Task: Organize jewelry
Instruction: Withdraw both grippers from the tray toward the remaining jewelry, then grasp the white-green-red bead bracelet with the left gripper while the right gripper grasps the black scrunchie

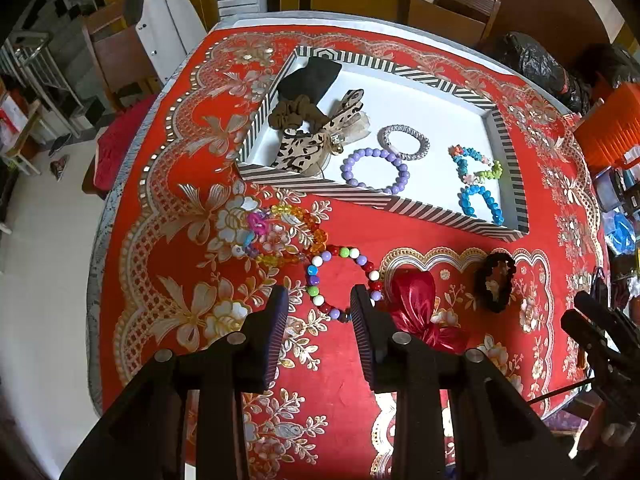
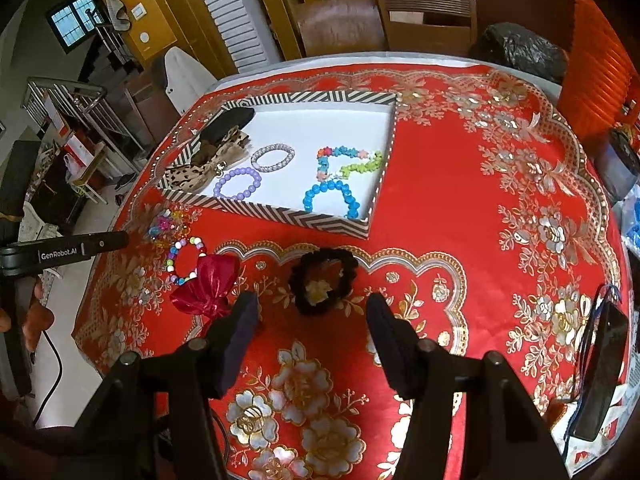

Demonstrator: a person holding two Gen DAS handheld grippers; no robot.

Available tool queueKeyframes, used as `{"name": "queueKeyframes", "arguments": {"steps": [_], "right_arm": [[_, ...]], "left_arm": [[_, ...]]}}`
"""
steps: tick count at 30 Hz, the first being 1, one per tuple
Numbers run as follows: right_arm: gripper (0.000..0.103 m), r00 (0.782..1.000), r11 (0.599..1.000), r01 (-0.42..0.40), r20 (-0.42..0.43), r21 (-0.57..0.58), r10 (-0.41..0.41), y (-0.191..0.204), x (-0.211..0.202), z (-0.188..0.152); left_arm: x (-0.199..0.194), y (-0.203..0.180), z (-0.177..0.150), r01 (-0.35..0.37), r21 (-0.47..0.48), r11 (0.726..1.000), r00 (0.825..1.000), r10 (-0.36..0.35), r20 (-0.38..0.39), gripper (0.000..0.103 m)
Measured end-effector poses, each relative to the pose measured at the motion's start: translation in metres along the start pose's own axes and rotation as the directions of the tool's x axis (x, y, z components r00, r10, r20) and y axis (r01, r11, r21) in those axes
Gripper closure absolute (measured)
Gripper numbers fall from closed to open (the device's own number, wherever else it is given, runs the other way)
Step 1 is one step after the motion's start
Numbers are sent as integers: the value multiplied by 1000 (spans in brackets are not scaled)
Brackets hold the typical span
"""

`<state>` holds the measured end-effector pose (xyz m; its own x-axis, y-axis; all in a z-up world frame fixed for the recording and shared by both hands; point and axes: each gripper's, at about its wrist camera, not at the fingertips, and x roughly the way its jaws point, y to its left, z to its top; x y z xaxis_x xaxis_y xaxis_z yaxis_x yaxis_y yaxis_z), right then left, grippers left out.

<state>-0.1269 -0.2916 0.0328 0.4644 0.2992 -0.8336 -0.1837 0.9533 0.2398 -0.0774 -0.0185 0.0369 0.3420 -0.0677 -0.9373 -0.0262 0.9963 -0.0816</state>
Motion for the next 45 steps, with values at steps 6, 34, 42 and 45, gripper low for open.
{"name": "queueKeyframes", "arguments": {"steps": [6, 34, 42, 45], "right_arm": [[44, 1000, 1000, 9, -16, 11, -9, -2, 7, -1], [44, 996, 996, 68, -68, 55, -64, -14, 59, 0], [44, 992, 993, 112, -66, 48, -108, -18, 76, 6], [44, 990, 992, 117, -80, 46, -113, -20, 83, 7]], "left_arm": [[2, 1, -1, -6, 7, 1000, 1000, 6, -3, 90], [55, 23, -15, 177, -112, 978, 970, -193, -150, 90], [79, 21, -11, 137, -116, 984, 973, -156, -173, 90], [84, 17, -9, 107, -90, 990, 977, -121, -177, 90]]}}
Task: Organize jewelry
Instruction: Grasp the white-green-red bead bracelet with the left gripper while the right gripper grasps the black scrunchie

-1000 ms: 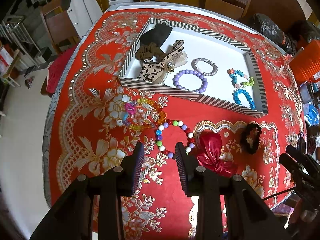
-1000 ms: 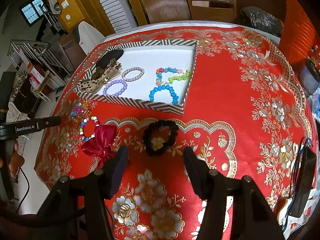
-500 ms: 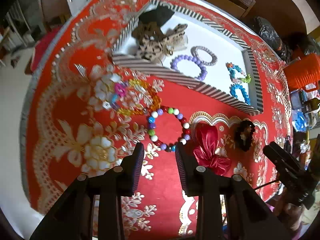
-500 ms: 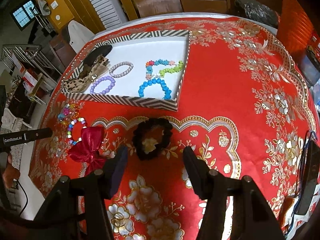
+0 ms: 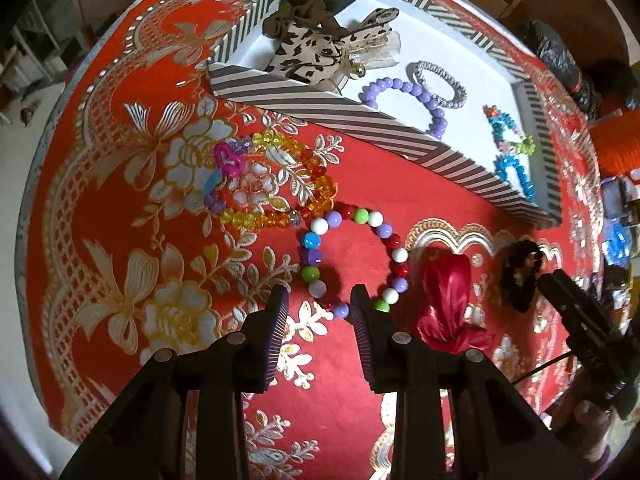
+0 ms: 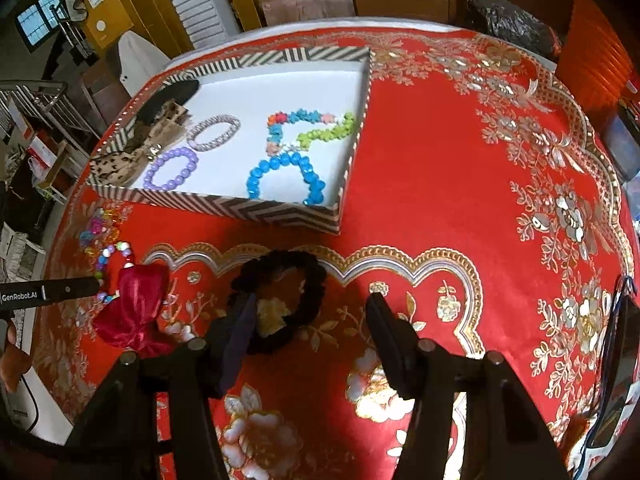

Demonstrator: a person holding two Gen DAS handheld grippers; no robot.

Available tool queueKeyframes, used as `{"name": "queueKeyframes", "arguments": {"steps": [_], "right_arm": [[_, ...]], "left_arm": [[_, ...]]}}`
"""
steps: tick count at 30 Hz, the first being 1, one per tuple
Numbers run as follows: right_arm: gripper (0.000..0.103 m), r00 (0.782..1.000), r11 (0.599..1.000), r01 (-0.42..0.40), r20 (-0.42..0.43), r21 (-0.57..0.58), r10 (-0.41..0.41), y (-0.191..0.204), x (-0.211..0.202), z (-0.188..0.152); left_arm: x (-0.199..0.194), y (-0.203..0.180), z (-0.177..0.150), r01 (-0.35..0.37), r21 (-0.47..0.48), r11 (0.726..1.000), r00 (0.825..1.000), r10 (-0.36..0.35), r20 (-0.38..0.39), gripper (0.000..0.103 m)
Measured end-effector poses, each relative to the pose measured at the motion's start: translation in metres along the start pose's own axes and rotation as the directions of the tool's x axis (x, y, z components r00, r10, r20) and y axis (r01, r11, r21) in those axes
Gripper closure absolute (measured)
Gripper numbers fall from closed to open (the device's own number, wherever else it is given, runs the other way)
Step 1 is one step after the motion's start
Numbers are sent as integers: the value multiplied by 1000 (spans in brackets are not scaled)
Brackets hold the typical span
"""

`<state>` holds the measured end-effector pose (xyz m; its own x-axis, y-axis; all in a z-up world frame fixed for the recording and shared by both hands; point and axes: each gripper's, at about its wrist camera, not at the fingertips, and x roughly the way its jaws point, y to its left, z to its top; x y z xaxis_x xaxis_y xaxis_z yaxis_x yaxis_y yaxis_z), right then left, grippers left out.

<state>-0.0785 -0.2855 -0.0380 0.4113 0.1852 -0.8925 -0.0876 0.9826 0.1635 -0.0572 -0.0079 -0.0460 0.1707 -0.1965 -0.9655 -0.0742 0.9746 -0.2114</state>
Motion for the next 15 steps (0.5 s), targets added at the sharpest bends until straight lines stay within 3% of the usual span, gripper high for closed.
{"name": "queueKeyframes", "arguments": {"steps": [8, 15], "right_arm": [[45, 1000, 1000, 17, -7, 7, -17, 0, 14, 4], [57, 999, 999, 35, -6, 30, -35, -3, 18, 5]], "left_arm": [[8, -10, 7, -46, 30, 998, 999, 46, 6, 90], [13, -16, 13, -66, 41, 997, 998, 66, 5, 90]]}}
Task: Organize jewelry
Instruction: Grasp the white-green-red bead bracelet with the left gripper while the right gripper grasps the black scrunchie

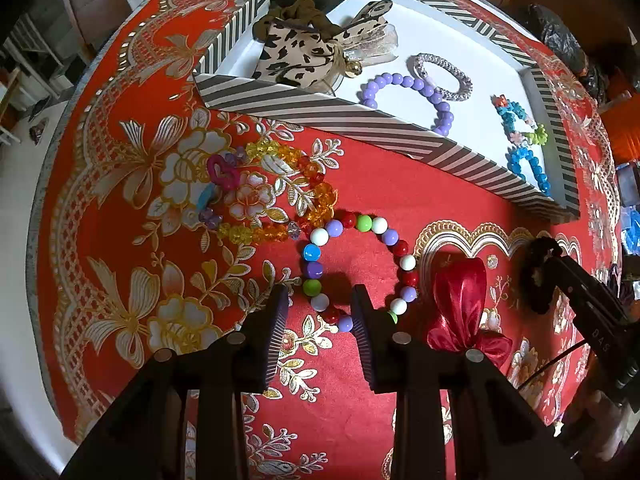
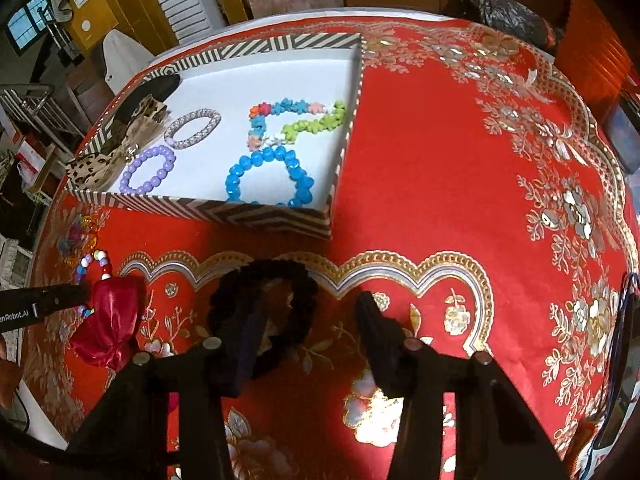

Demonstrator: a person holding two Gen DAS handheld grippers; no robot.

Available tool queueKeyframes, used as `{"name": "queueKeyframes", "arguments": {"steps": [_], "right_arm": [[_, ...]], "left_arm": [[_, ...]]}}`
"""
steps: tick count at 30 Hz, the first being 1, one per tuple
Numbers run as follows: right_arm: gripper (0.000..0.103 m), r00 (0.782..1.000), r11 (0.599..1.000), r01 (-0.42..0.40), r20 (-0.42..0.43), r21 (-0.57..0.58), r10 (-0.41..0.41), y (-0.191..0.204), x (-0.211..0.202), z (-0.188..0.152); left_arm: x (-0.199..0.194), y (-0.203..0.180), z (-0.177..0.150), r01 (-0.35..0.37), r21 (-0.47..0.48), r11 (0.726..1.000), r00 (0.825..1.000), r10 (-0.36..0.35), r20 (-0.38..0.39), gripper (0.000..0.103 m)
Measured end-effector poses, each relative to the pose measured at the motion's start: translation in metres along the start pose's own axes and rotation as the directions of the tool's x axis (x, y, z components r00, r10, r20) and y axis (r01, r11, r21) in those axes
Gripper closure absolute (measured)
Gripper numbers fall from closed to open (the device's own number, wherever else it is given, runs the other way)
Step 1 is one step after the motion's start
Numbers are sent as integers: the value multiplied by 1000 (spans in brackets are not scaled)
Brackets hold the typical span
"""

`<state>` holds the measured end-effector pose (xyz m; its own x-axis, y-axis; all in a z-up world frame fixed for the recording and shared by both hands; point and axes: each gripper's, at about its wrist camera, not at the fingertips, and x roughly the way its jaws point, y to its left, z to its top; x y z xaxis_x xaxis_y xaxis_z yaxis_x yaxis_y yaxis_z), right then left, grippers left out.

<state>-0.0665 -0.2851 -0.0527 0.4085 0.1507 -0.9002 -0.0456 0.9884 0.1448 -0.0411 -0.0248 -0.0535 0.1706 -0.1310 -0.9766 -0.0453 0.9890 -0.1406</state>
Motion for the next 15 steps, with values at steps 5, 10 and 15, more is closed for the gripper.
{"name": "queueKeyframes", "arguments": {"steps": [5, 10, 15], "right_arm": [[80, 1000, 1000, 8, 5, 8, -8, -5, -1, 1], [92, 1000, 1000, -12, 0, 23, 12, -10, -2, 0], [94, 999, 999, -30, 16, 21, 30, -14, -13, -2]], "left_arm": [[1, -3, 0, -28, 20, 999, 1000, 28, 5, 90], [0, -7, -3, -48, 30, 998, 999, 48, 11, 90], [-3, -10, -8, -54, 49, 997, 998, 51, 46, 103]]}}
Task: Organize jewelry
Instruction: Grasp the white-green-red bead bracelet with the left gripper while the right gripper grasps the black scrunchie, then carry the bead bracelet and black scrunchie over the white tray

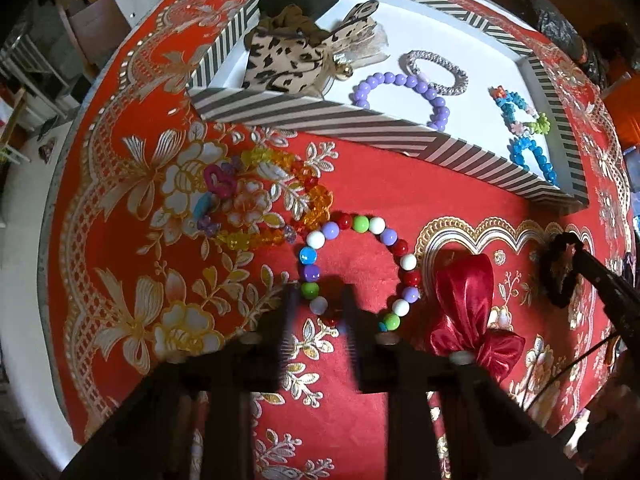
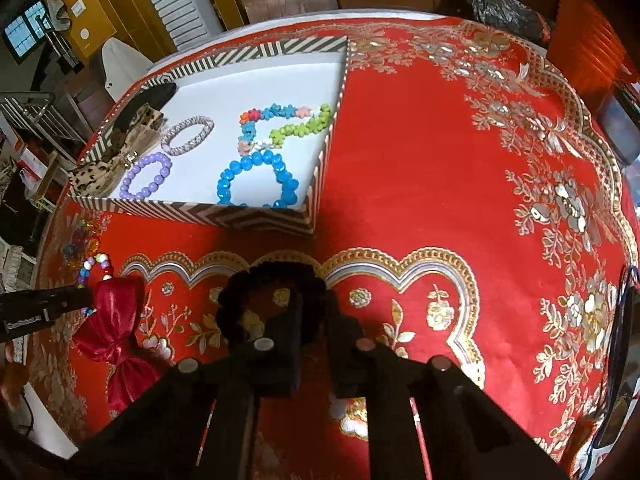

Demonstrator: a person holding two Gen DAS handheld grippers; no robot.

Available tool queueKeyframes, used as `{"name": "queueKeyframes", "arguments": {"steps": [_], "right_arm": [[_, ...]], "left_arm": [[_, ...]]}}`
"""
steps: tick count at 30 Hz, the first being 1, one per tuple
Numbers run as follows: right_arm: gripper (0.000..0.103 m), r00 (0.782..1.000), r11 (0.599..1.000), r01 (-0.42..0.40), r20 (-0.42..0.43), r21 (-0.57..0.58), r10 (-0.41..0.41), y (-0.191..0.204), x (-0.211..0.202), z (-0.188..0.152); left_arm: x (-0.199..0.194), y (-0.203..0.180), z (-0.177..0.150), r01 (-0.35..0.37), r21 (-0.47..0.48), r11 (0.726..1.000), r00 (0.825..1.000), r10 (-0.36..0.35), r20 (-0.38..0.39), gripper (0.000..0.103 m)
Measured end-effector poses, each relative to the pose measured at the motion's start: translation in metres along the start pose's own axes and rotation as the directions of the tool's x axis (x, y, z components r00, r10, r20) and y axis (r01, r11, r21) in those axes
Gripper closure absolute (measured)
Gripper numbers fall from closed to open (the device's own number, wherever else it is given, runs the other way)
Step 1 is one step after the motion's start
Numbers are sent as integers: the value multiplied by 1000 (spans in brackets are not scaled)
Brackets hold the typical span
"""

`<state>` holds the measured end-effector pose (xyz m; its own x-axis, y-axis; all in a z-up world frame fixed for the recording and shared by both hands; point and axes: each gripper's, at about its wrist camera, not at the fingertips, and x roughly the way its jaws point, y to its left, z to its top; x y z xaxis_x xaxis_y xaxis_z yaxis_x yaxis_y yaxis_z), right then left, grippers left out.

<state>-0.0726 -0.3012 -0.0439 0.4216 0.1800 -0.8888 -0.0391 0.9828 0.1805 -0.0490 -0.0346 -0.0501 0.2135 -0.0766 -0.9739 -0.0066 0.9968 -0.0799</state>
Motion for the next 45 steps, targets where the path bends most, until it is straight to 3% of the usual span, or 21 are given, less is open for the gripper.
{"name": "queueKeyframes", "arguments": {"steps": [3, 8, 16, 25, 45], "right_arm": [[94, 1000, 1000, -11, 13, 1, 11, -2, -10, 0], [94, 998, 999, -43, 37, 0, 43, -4, -31, -2], [94, 991, 997, -72, 107, -26, 74, -1, -66, 7], [94, 982, 994, -94, 160, -62, 103, 10, -85, 26], [94, 976, 989, -91, 185, -116, 111, 42, -75, 83]], "left_arm": [[-1, 5, -1, 87, -17, 996, 996, -87, 6, 103], [-11, 20, -5, 153, -55, 987, 988, -153, -2, 103], [-72, 26, 7, 183, -10, 983, 978, -181, 101, 103], [-114, 19, 33, 155, 45, 987, 970, -160, 184, 103], [-129, -21, 102, 62, 187, 980, 961, -109, 255, 103]]}}
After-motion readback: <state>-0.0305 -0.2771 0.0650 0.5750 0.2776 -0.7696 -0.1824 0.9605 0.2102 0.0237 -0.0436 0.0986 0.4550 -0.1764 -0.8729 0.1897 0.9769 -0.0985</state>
